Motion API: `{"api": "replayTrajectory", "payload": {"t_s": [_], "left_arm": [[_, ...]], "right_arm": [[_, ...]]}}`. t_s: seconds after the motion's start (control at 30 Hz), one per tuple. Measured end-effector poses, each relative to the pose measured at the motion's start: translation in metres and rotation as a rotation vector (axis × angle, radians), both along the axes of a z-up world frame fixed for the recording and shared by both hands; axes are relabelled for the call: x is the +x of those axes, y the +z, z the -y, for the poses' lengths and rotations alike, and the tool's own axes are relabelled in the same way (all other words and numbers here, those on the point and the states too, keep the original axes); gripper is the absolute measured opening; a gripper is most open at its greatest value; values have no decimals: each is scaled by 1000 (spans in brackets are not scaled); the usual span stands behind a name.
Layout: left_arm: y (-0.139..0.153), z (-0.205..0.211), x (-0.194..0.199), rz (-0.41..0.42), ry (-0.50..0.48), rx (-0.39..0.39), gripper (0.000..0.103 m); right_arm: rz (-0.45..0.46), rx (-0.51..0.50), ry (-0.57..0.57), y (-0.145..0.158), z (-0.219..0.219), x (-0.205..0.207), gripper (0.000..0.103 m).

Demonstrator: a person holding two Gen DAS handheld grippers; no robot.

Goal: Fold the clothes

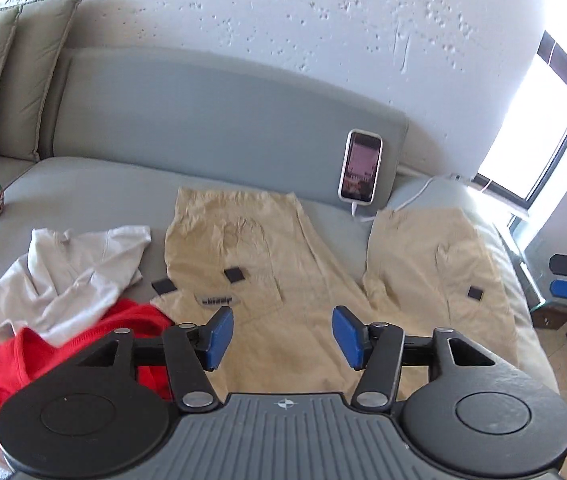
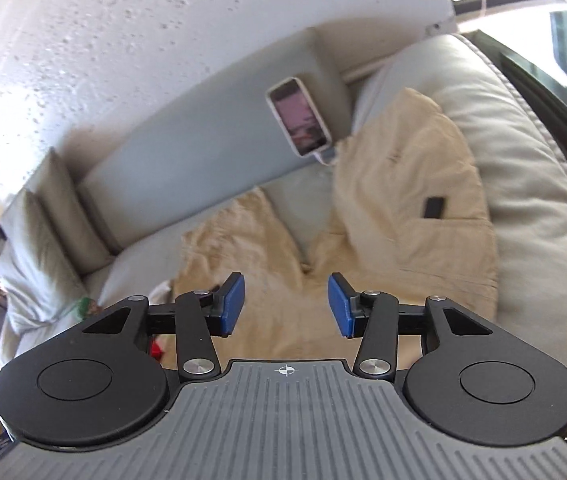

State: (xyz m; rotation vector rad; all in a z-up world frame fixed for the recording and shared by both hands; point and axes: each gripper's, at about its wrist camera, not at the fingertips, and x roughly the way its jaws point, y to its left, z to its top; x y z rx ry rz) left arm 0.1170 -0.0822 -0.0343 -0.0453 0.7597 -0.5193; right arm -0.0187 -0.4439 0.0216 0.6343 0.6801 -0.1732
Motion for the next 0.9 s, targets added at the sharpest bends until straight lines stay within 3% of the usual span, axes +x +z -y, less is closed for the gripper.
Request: {"api": "replayTrajectory", "payload": {"t_s": [0.07,0.13,0.33,0.4,0.5,0.6,0.7,0.8,0.9], "left_arm": [[13,-2,16,19,6,-20,73],[24,-4,33,36,15,-33,74],[-26,2,132,-21,101,35,77],[-45,5,166,-42,131,55,77],[-74,8,218,-75,175,85,76],[-106,16,261,-95,209,99,71],[-133,28,295,-98,218,109,66],[-153,40,319,-92,223,93,65],[-168,57,335,-87,210,133,66]], "right_arm": [[21,-21,60,11,-16,19,49],[20,-27,111,17,-29,44,49],[-45,-24,190,-12,-49,139,49],[-58,-4,209,-36,-48,175,66],[-62,-99,190,-79,-46,232,69],[-45,-237,213,-121,-39,284,60],[-68,-233,191,-162,-23,333,49],[-70,-229,195,-192,-17,375,48],[-78,-263,226,-214,-20,408,48]]}}
